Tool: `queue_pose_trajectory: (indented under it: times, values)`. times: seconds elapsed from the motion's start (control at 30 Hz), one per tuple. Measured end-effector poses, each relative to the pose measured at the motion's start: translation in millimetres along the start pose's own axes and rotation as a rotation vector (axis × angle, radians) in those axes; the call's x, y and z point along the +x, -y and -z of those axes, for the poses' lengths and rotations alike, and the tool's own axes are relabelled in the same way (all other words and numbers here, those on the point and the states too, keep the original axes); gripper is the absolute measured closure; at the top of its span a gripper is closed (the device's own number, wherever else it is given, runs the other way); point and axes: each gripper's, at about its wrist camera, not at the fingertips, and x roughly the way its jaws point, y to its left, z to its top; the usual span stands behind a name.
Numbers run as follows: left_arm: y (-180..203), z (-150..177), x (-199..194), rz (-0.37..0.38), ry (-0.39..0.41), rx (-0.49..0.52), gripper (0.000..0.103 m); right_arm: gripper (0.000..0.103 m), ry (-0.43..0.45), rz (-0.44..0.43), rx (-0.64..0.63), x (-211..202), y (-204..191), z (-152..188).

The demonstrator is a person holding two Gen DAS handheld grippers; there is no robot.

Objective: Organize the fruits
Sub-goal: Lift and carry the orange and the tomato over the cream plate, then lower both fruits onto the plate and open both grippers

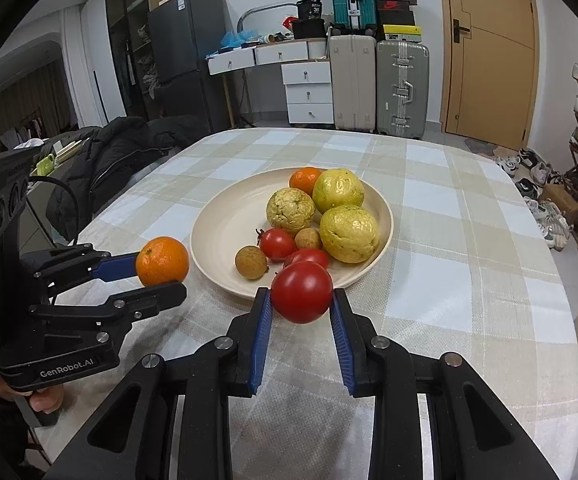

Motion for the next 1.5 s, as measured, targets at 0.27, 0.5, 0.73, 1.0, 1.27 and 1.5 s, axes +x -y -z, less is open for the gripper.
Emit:
queue_pose_trajectory:
  times: [0.27, 0.5, 0.73, 1.0, 1.27, 1.5]
  values:
    - [-4.6, -8.7, -0.8, -0.017, 0.025, -0.014, 0.066, 0.073, 0.017, -0.002, 0.008, -4.4, 4.8, -5.0]
    - [-7.2, -18.8, 3.6, -0.018, 0.040, -0.034, 0.066, 0.073, 0.040, 0.007, -0.012, -6.2, 2.6, -13.1]
    - [-9.2, -28.9, 10.8, -0.016, 0.044, -0.055, 0.066, 0.073, 0.046, -0.003, -0.009, -1.0, -0.4, -21.0]
    - [-11.8, -37.4, 20.5, -0.041, 0.042, -0.060, 0.066, 0.073, 0.047, -0.027, 0.016, 6.9, 0.1, -27.1]
    - [-14.8, -41.9, 33.6, -0.060, 0.027, -0.063, 0.066, 0.073, 0.030, -0.033, 0.023, 17.8, -1.4, -28.9]
    - [-19.9, -39.6, 50.9, -0.077, -0.004, -0.071, 0.066, 0.073, -0.007, -0.042, 0.022, 33.9, -4.2, -25.5]
